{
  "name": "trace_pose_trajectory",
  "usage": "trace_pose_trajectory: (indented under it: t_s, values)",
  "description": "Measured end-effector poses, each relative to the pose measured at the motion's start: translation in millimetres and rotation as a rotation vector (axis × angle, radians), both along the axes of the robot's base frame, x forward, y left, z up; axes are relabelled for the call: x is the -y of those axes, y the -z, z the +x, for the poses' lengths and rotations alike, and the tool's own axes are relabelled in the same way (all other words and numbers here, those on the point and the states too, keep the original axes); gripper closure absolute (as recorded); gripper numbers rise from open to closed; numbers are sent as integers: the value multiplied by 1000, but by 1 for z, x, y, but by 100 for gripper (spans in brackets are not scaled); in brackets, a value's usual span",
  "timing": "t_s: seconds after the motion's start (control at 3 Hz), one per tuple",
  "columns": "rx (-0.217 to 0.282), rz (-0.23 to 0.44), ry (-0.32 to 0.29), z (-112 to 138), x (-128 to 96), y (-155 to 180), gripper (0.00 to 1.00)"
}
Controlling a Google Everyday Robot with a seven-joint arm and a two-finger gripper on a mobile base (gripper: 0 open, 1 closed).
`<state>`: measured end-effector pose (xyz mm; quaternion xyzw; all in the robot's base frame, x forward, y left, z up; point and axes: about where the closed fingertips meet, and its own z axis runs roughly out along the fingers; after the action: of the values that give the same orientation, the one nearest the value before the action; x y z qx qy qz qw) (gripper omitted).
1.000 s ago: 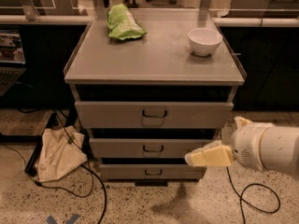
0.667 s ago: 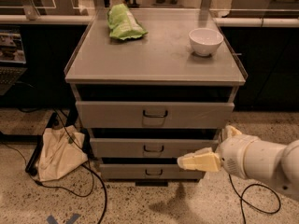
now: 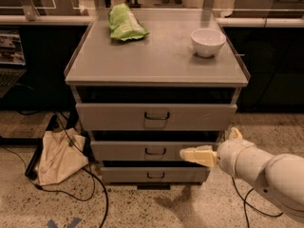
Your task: Open bottom drawer
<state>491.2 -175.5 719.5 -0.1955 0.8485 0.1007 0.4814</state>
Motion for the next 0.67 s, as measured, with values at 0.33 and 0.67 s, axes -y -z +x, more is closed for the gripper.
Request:
trace_pose_trajectory:
  t_s: [0.33,0.67]
  values:
    - [6,-35,-15,-11,4,-24,0]
    - [-97,-22,-100,-44,-30,15,0]
